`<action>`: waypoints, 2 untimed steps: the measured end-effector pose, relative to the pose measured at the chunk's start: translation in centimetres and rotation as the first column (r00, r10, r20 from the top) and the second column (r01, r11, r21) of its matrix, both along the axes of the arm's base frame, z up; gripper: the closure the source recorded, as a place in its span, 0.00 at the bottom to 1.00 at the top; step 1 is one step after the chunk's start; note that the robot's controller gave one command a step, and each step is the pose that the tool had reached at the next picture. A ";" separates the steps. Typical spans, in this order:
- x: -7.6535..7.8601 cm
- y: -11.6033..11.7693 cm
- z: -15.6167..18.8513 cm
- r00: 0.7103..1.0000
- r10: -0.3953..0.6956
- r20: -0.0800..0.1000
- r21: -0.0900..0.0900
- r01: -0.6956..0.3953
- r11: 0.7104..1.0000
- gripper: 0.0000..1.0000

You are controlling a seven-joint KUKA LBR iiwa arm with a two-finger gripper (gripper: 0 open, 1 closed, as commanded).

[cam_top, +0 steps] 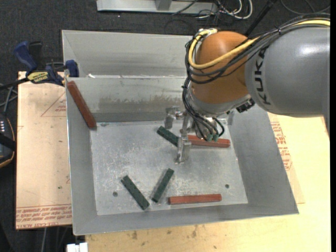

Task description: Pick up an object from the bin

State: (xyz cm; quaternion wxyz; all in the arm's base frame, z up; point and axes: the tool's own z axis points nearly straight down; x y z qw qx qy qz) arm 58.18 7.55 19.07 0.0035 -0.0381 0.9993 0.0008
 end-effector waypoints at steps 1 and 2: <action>-0.3 -2.0 -6.7 0.992 0.124 -0.002 -0.001 -0.124 0.992 0.00; 1.2 -2.9 -10.6 0.997 0.074 -0.005 0.000 -0.074 0.997 0.00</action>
Offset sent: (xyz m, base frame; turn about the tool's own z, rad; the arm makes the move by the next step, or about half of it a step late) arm 0.0218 -0.0341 -0.1207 -0.0207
